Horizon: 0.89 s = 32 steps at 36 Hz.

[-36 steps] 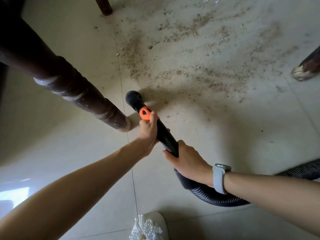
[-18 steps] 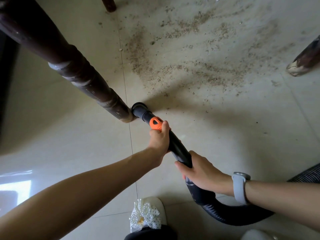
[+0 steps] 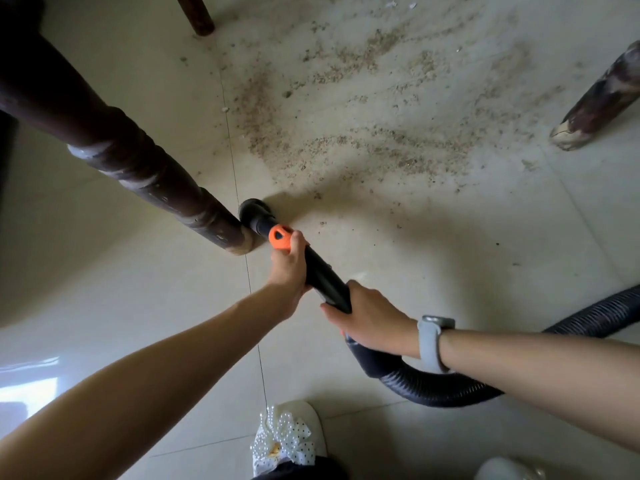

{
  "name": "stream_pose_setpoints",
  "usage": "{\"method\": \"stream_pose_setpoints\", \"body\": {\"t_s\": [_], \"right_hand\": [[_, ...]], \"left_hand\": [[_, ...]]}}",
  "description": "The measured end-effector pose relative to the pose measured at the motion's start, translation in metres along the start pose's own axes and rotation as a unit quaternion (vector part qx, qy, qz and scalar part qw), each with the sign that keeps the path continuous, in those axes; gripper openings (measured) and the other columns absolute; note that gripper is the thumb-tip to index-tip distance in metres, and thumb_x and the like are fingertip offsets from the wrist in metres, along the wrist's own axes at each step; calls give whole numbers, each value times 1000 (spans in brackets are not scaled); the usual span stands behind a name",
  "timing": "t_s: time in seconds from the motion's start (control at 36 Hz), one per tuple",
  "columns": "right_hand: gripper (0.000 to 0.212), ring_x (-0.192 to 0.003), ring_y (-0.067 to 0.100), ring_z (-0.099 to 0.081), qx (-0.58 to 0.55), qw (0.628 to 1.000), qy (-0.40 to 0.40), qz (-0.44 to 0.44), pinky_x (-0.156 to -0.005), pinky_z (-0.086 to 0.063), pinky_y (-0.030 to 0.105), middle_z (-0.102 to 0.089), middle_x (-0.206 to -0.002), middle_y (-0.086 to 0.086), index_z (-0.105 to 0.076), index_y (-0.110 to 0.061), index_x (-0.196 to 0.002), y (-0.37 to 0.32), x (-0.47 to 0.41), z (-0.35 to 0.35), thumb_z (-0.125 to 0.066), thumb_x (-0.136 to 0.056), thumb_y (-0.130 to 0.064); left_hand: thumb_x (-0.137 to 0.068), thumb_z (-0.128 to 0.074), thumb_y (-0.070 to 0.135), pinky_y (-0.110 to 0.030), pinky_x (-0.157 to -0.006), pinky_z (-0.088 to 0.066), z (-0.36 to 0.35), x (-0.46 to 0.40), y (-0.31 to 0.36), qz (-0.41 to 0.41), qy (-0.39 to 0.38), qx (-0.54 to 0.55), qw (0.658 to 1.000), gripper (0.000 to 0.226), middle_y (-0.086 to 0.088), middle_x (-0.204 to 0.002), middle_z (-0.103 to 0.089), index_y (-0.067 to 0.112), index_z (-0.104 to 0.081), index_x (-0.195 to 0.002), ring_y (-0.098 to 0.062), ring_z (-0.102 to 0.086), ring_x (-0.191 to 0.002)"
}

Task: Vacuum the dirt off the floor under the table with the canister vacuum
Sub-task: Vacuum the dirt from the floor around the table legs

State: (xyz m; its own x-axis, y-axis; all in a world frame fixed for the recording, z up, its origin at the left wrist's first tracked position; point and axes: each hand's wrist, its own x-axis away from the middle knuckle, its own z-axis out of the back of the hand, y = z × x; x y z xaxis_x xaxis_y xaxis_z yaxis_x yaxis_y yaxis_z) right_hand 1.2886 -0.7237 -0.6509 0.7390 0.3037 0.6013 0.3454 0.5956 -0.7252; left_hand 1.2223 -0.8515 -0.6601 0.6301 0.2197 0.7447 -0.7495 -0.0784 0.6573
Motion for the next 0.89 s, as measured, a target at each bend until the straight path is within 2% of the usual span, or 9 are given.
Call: {"method": "stream_pose_setpoints", "body": {"t_s": [0.06,0.11,0.19,0.33,0.42,0.5,0.58,0.75,0.89], "right_hand": [[26,-67,21,-68,-11,1000,-2,-18,-66,-54,34,-67,-75,4,-41,-17,-93,7,16,-3,-52,-92,-41],[28,-67,22,-68,-18,999,-1,-39,-66,-54,36,-68,-77,6,-41,-16,-96,16,31,-6,-53,-92,-41],[31,-67,26,-68,-23,997,18,-66,-67,-55,41,-68,-79,9,-40,-16,-97,26,50,-9,-52,-91,-45],[33,-68,28,-67,-26,994,62,-89,-69,-55,45,-67,-79,9,-41,-15,-99,31,68,-9,-51,-92,-46],[32,-67,27,-66,-29,991,87,-101,-68,-55,45,-67,-77,9,-41,-16,-98,35,80,-6,-51,-93,-46],[32,-66,28,-66,-37,987,103,-114,-67,-55,46,-66,-76,10,-41,-15,-99,42,91,-2,-52,-92,-45],[34,-66,27,-66,-29,984,122,-125,-67,-56,46,-65,-75,9,-42,-15,-101,47,98,3,-52,-92,-46],[30,-62,22,-65,-24,984,115,-133,-63,-54,36,-66,-77,7,-42,-18,-99,54,109,14,-52,-91,-45],[24,-59,15,-64,-83,992,44,-87,-59,-52,25,-67,-74,5,-45,-18,-98,57,96,22,-55,-92,-38]], "left_hand": [[-96,-44,31,-38,-66,-56,-3,12,-11,21,-28,2,999,27,-14,-87,-50,7,-37,-107,-34,-66,-79],[-95,-47,33,-43,-74,-57,-6,19,-24,40,-52,-10,998,33,-18,-99,-51,7,-38,-114,-38,-64,-97],[-94,-49,35,-41,-73,-56,-12,24,-39,55,-68,-33,996,44,-17,-111,-50,5,-38,-124,-37,-55,-114],[-86,-54,41,-39,-69,-56,-27,35,-42,56,-97,-40,993,51,-17,-108,-51,5,-42,-120,-35,-57,-110],[-72,-54,45,-47,-79,-57,-40,47,-42,55,-119,-49,990,52,-18,-106,-52,9,-44,-109,-42,-57,-112],[-70,-53,48,-54,-86,-54,-54,57,-45,51,-131,-62,988,60,-23,-109,-55,7,-43,-113,-43,-58,-111],[-80,-53,46,-52,-88,-53,-67,59,-48,46,-136,-69,987,58,-21,-110,-54,5,-41,-120,-38,-59,-109],[-96,-47,32,-31,-64,-53,-80,63,-52,44,-153,-67,985,38,-9,-96,-49,2,-46,-120,-20,-54,-87],[-95,-46,34,-31,-64,-52,-73,58,-49,55,-112,-71,990,41,-9,-96,-48,2,-45,-121,-20,-52,-86]]}}
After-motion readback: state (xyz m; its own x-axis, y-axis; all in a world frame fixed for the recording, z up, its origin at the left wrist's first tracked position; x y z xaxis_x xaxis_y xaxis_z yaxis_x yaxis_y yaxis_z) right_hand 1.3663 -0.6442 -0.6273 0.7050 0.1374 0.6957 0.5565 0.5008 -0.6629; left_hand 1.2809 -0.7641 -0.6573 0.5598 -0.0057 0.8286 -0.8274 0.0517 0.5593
